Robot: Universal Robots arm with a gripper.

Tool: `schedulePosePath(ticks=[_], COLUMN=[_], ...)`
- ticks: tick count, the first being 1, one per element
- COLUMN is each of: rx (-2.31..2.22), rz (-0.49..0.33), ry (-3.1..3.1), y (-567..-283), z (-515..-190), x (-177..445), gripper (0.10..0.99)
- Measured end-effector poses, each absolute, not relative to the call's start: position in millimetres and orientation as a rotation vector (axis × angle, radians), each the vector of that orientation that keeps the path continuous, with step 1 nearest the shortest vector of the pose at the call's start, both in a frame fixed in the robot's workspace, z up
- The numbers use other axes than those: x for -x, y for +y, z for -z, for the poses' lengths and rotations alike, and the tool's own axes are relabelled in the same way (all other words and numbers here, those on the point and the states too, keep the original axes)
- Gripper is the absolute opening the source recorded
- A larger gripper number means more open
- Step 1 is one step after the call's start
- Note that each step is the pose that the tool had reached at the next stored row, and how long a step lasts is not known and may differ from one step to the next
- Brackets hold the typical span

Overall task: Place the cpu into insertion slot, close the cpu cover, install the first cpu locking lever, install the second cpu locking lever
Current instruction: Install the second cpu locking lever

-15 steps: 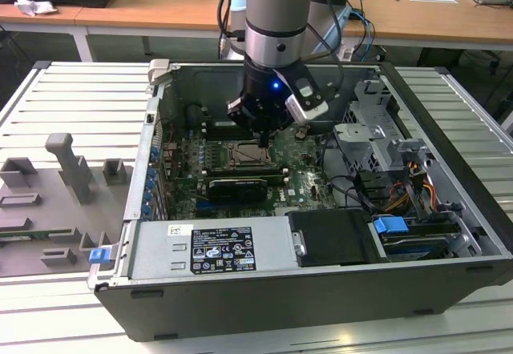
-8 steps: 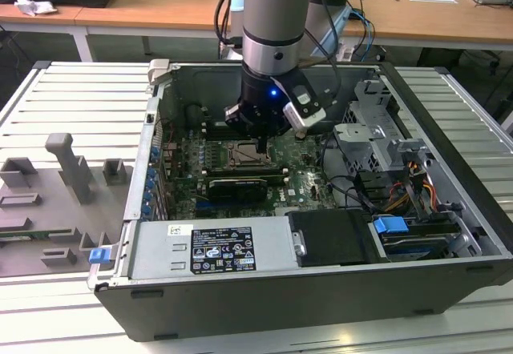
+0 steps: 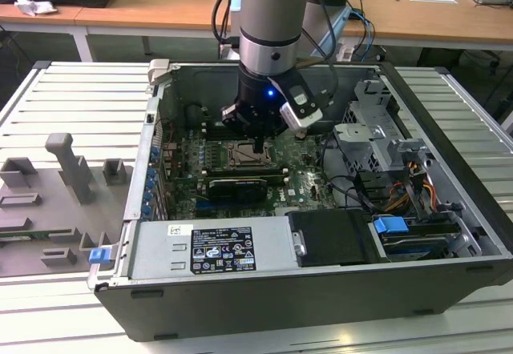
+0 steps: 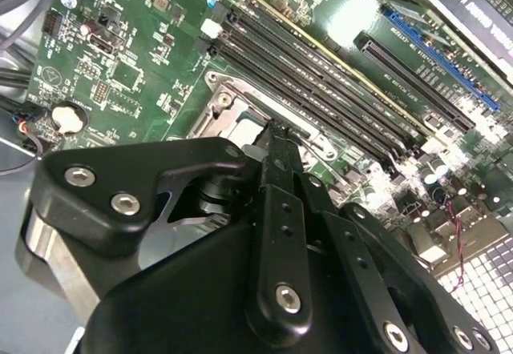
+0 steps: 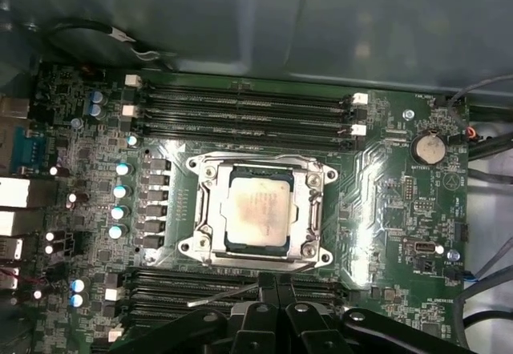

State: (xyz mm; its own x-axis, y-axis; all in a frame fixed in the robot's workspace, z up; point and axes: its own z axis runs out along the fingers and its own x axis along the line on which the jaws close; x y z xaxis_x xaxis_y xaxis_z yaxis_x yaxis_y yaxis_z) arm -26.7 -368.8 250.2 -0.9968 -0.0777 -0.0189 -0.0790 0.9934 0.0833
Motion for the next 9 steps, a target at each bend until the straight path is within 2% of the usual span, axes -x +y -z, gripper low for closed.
schedulePosePath(ticks=[9], rx=[0.123], rz=[-0.131], ry=[3.121], y=[-368.9], z=[-250.1], x=[27.7], gripper=[0.106])
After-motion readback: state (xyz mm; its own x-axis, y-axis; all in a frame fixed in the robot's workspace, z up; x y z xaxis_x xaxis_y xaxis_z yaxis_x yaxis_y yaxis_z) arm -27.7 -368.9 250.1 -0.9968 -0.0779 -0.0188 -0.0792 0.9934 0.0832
